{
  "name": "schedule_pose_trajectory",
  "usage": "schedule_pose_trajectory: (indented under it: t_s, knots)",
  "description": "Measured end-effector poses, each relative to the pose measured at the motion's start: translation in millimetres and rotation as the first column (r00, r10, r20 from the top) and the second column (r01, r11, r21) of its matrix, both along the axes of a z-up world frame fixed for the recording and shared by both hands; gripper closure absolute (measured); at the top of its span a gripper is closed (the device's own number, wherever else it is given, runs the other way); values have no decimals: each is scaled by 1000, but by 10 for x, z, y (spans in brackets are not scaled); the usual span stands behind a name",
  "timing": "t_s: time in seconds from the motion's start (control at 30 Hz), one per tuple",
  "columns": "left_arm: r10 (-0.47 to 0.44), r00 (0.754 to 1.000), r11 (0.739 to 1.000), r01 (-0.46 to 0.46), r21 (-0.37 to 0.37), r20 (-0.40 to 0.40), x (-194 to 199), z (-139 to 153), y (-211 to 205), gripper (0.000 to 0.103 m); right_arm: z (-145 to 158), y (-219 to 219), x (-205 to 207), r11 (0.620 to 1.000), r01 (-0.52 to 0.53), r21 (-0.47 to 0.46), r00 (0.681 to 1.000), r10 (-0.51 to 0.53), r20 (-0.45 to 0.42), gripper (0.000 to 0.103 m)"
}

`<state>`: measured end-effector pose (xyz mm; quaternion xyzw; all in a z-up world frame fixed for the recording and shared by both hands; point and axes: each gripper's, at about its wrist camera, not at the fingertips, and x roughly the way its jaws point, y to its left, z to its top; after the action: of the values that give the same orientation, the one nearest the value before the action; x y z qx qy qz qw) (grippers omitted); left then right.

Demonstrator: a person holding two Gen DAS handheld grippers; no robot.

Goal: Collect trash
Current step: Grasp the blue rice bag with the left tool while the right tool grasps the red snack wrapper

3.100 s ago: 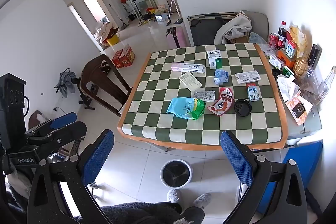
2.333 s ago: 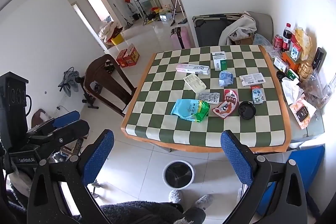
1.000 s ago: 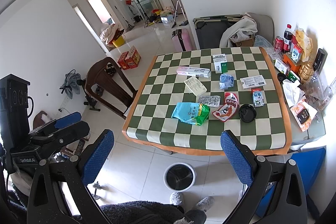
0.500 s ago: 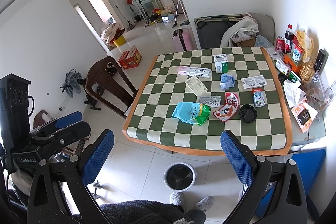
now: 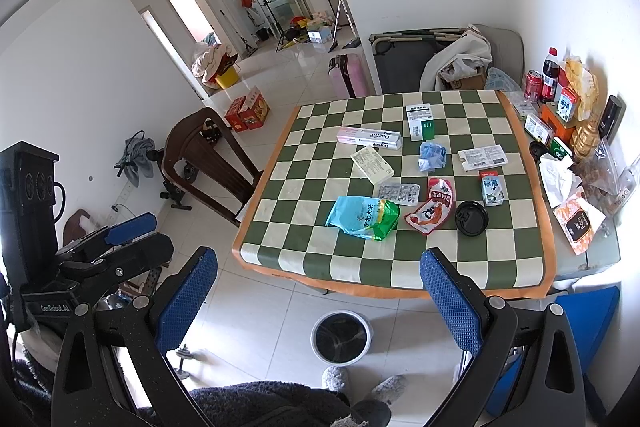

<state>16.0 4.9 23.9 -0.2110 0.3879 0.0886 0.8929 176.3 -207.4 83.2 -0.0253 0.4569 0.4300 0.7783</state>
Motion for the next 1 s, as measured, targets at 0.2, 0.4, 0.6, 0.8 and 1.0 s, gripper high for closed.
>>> schedule_pose_trajectory:
  t_s: [0.2, 0.4, 0.6, 0.8, 1.0]
  knots:
    - [40, 999, 997, -38, 69, -25, 133, 105, 42, 0, -6, -8, 2, 1000, 5, 3, 1000, -5, -2, 0]
    - [214, 969, 940, -169, 295, -126, 642, -258, 211, 0, -98, 70, 178, 980, 195, -35, 981, -195, 16, 0]
    - [270, 920, 953, -212, 218, -284, 1191, -1086, 640, 0, -709, 8, 556, 899, 424, -109, 904, -427, -8, 0]
    - [310, 823, 941, -337, 31, -477, 1405, -2106, 929, 0, -1667, 21, 1312, 845, 499, -193, 835, -528, -154, 0]
    - [320, 692, 793, -569, -217, -647, 1703, -3210, 1213, 0, -2717, 352, 2284, 848, 417, -326, 827, -503, -250, 0]
